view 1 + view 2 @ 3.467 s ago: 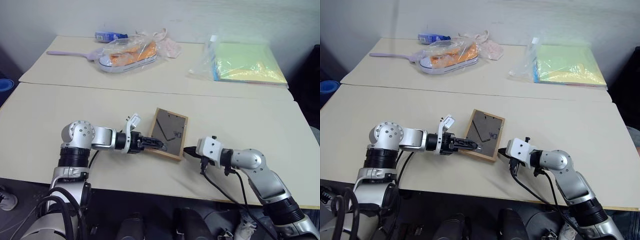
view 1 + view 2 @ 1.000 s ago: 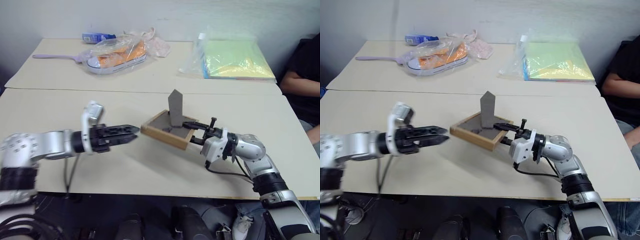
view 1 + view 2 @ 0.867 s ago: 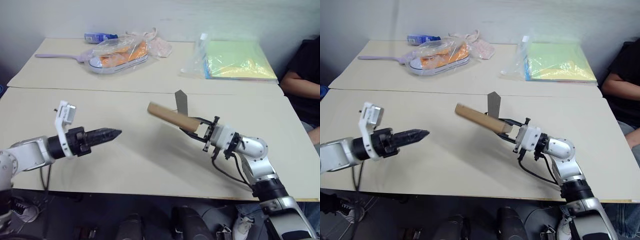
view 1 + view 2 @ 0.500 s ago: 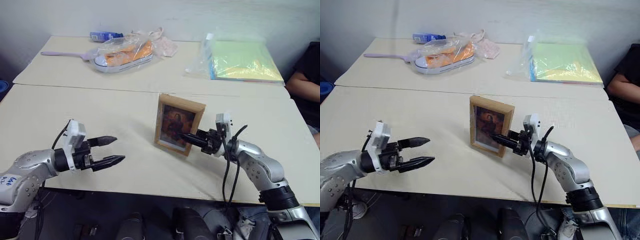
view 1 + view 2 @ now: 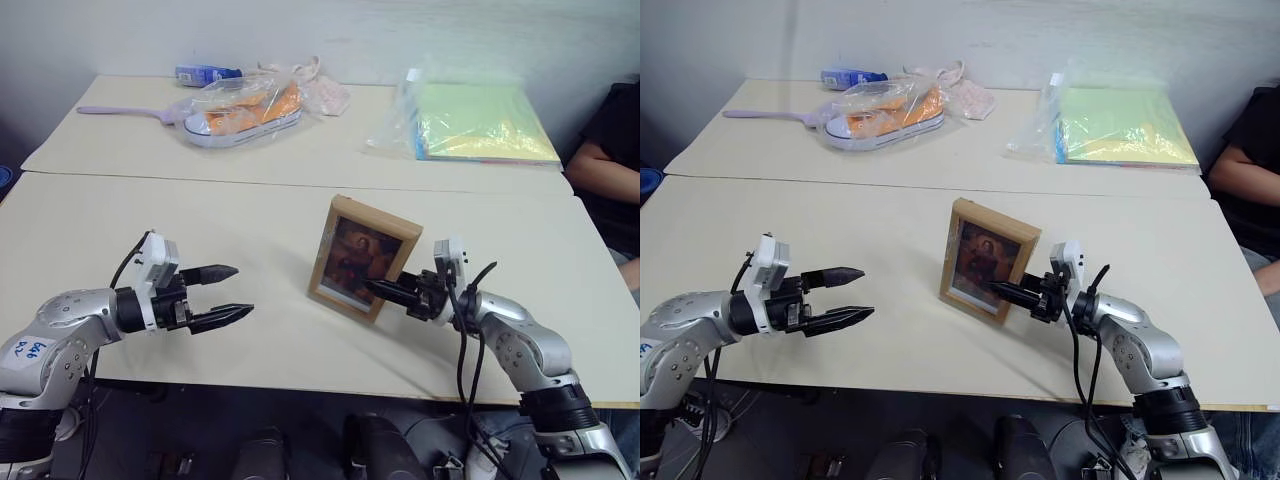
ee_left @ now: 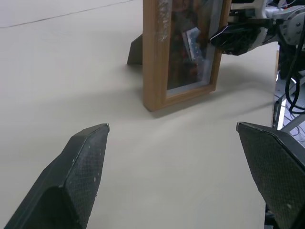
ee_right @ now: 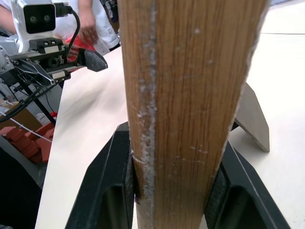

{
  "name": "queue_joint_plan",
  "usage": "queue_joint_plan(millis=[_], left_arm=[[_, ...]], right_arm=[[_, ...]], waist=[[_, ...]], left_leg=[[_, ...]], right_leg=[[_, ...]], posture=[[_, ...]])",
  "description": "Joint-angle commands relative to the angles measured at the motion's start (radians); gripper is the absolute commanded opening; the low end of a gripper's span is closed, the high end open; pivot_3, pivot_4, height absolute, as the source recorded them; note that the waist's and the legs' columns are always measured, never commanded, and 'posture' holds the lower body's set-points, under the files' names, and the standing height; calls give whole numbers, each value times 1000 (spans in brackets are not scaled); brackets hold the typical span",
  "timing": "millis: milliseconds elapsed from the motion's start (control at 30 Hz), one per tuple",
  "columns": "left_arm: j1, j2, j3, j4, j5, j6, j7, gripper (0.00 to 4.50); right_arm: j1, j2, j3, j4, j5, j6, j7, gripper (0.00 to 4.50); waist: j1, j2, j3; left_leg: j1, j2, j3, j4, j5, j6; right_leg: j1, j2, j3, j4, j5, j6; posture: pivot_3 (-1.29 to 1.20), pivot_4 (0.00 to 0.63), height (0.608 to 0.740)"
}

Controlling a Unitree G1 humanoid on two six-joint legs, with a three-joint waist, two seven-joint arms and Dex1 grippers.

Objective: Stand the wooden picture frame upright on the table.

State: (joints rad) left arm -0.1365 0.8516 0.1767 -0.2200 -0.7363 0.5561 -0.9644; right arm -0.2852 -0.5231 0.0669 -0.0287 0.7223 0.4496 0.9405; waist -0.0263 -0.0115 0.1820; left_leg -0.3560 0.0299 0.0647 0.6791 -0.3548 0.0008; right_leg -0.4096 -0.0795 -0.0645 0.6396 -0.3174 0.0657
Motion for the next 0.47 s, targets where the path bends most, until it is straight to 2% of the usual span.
queue_joint_plan(millis=[33,200,233,300,367,467], left_arm=[[-11,-6,2,3,29,-24,-25,4500],[86,5,33,70,147,-169,-86,4500],[111,3,48,85,175,-212,-86,4500],[163,12,67,106,221,-276,-98,4500],[227,6,102,135,268,-365,-98,4500],[302,-13,164,145,312,-455,-71,4500]], right_arm=[[34,0,-9,-36,-11,2,42,2560],[129,-113,-73,-148,-71,-129,184,4309],[160,-141,-95,-152,-98,-179,211,4473],[211,-185,-134,-145,-138,-260,251,4473],[257,-224,-177,-70,-236,-482,317,4473],[289,-249,-250,64,-300,-690,357,4473]], waist=[[2,1,1],[-3,1,1],[-1,1,1],[1,1,1],[1,1,1],[1,1,1]], left_leg=[[-1,0,0,0,0,0],[-2,0,1,0,0,0],[-2,0,1,0,0,0],[-2,0,1,-1,0,1],[-2,0,1,-1,-1,1],[0,0,2,-1,-1,2]], right_leg=[[-1,0,0,0,0,0],[-2,0,0,3,0,1],[-3,1,0,2,0,1],[-2,1,0,-2,0,1],[-2,1,0,-2,0,1],[0,0,0,-2,0,1]], posture=[[0,150,740],[0,150,740],[0,150,740],[0,150,740],[0,150,740],[0,150,740]])
